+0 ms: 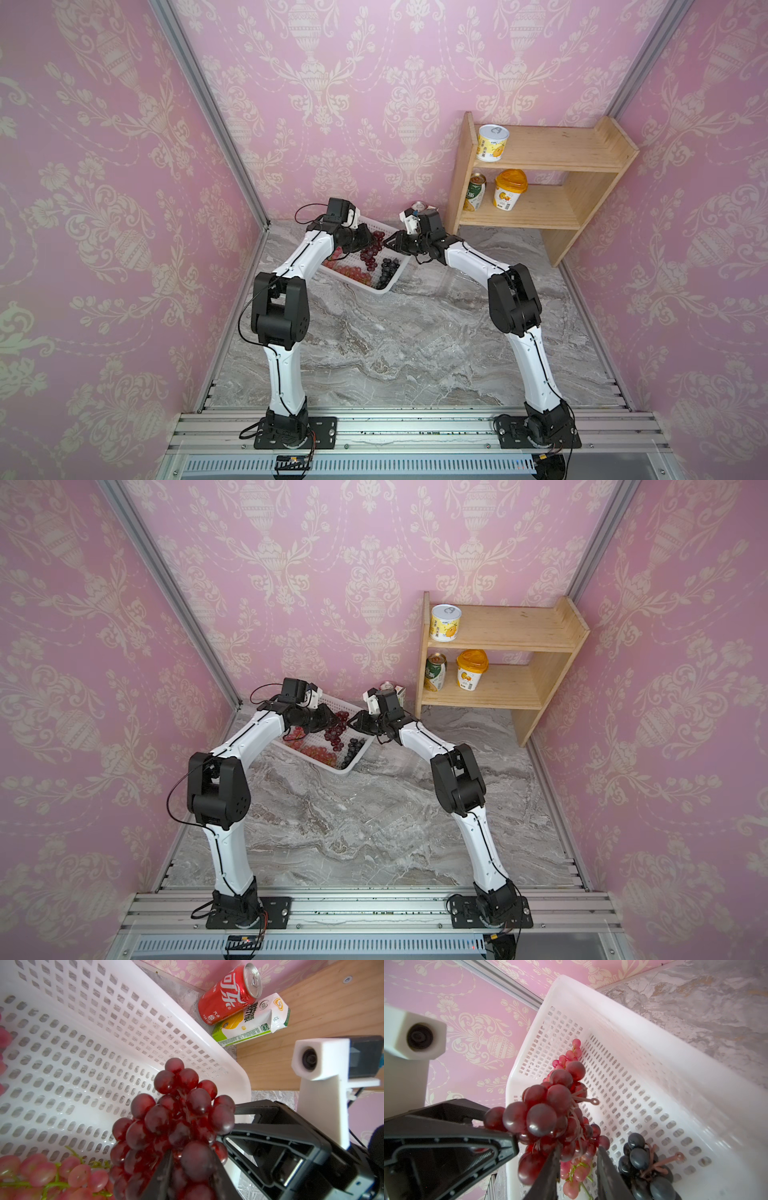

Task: Pack grapes into containers
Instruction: Pick up the grape from the basket.

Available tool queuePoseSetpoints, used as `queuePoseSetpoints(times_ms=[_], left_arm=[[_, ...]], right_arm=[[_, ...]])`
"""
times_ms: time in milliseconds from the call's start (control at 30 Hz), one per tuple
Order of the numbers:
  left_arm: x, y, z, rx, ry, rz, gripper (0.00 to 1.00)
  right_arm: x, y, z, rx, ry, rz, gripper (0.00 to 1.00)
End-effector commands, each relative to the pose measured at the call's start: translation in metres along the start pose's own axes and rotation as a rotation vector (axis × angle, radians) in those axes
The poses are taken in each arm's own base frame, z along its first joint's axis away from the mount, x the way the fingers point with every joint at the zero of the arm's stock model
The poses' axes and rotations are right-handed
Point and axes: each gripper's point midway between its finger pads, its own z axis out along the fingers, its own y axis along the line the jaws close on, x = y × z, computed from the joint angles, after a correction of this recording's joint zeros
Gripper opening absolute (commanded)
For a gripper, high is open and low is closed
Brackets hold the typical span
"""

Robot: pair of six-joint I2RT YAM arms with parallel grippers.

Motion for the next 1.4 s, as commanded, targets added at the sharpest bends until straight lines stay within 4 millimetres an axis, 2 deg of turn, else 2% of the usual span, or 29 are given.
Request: queuePoseSetpoints(times_ms=[0,200,433,767,1267,1367], left_arm=[[-0.009,-0.023,-0.021,0.077,-0.038,0.032,0.30],[-0.009,-0.031,-0.023,0.118,-0.038,0.054,0.30],[-0.006,-0.035,-0.023,0.148,-0.028,0.069,0.30],[-0.004,-0.038,-0.021,0.180,-0.024,0.058,0.30],[-0.005,-0.040,-0.022,0.194,-0.034,0.050,0.29],[-0.005,-0.040,-0.022,0.191,-0.036,0.052,0.29]], right_arm=[[-0.001,-0.001,-0.007,-0.014,-0.005,-0.011,0.32],[-0.002,-0.002,-0.017,-0.046,-0.002,-0.039,0.32],[-0.010,0.010,-0.032,-0.113,-0.041,-0.071,0.32],[-0.015,0.034,-0.043,-0.207,-0.063,-0.108,0.32],[-0.014,0.032,-0.035,-0.219,-0.049,-0.094,0.28],[-0.014,0.030,-0.033,-0.222,-0.045,-0.088,0.22]])
